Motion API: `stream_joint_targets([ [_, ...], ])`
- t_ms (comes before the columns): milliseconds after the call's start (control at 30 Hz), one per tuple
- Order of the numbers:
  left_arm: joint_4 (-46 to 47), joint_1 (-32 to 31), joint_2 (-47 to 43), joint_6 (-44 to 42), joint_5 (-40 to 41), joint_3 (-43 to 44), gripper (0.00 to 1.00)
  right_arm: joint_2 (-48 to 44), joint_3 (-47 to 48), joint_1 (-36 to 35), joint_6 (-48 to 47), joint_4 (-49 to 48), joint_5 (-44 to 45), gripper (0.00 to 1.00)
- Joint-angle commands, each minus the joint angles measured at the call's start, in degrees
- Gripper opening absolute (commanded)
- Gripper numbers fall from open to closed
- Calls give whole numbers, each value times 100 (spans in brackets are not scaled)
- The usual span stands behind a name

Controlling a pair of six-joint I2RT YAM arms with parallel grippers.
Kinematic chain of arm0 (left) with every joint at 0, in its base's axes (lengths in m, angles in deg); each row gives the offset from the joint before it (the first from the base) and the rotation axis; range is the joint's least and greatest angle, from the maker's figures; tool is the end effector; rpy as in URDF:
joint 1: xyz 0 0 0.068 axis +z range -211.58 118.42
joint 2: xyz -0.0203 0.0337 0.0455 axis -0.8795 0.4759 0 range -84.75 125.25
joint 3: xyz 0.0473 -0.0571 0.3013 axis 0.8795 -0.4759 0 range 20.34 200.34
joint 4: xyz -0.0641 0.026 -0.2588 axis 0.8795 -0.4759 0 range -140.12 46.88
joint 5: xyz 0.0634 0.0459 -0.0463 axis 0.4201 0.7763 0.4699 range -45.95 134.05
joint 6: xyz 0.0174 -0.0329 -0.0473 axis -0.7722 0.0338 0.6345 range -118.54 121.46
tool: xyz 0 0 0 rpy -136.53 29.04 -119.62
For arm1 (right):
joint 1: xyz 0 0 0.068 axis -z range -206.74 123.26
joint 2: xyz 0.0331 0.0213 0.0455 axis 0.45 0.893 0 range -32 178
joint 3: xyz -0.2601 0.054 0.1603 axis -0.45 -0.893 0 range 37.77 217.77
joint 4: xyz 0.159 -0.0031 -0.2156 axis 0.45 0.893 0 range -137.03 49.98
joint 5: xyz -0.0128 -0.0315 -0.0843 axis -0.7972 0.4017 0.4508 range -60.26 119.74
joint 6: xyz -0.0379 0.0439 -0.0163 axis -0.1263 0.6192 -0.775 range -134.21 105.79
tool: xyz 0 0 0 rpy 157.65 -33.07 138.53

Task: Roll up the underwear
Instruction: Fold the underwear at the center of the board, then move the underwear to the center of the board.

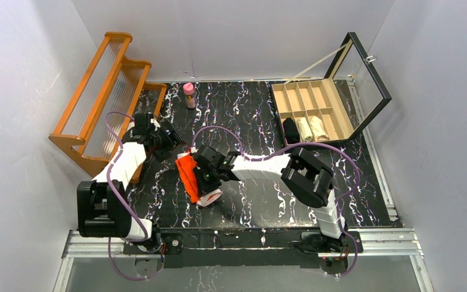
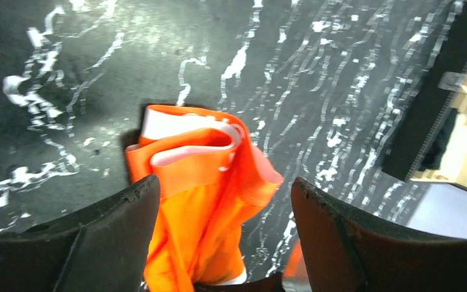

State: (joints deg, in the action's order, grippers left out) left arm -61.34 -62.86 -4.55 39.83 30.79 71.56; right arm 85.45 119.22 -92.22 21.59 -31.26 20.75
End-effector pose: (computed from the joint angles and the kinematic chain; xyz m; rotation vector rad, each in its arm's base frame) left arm 0.2974 -0.0169 0.2560 -0.6733 2.3577 -0.5932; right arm 0.1894 0.4318 0.1897 -0.7645 2.5972 0.8602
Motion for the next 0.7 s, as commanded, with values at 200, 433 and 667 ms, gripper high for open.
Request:
stream_joint_targets([
  [200,1078,14,315,304,-1801,-437,68,-159,-217,8,2,-30,17,10],
  [433,1114,-82,627,-5,-1900,-383,61,-161,-223,25,15,-50,5,11],
  [667,1070,-299,785,-204,-1651,-238,41,-170,-200,18,10,1,35,11],
])
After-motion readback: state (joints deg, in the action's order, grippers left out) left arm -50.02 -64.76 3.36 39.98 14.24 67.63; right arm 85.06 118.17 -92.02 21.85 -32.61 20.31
